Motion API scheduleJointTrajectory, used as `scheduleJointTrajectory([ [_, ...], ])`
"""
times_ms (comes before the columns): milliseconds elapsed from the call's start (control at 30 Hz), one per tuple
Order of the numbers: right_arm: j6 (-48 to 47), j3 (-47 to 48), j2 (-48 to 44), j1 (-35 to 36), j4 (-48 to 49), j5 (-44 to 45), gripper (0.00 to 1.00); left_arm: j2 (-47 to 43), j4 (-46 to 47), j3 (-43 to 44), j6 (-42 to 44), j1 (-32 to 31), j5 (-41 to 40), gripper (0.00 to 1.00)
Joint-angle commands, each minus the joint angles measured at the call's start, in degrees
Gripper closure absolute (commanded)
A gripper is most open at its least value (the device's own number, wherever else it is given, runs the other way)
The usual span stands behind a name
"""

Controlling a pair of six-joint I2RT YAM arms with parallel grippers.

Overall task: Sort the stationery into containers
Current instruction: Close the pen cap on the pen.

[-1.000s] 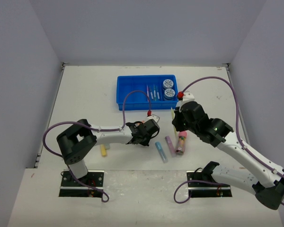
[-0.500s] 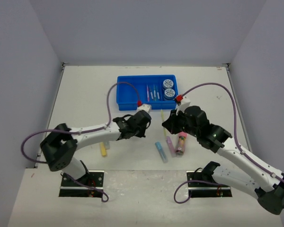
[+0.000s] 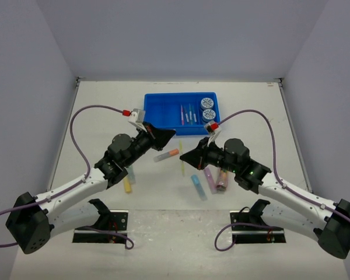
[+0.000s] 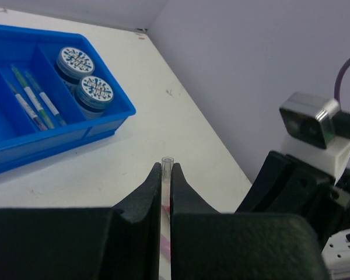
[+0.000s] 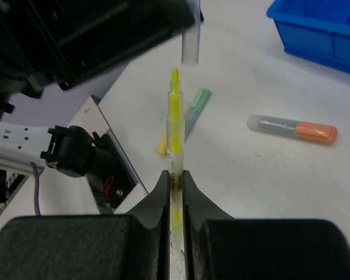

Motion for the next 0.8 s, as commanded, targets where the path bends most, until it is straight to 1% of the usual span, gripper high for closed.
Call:
scheduleJointTrajectory([
  [0,1.3,3.2,0.9,0.5,3.6,0.7,1.00,-5.3,9.7,-3.6,-2.0,0.1,1.9,1.00],
  [100,1.4,3.1,1.5,0.8,3.7,-0.4,1.00,-7.2,9.8,-4.1,-2.1,0.1,2.6,1.00],
  [367,0.4,5.3,3.3,3.4,3.2,-1.5,1.00,-7.1,9.3,-3.6,-2.3,0.1,2.4,1.00],
  [767,-0.4,6.5,3.2,3.7,1.6,1.2,1.00,-6.0,8.6,-1.6,-1.9,0.1,3.7,1.00],
])
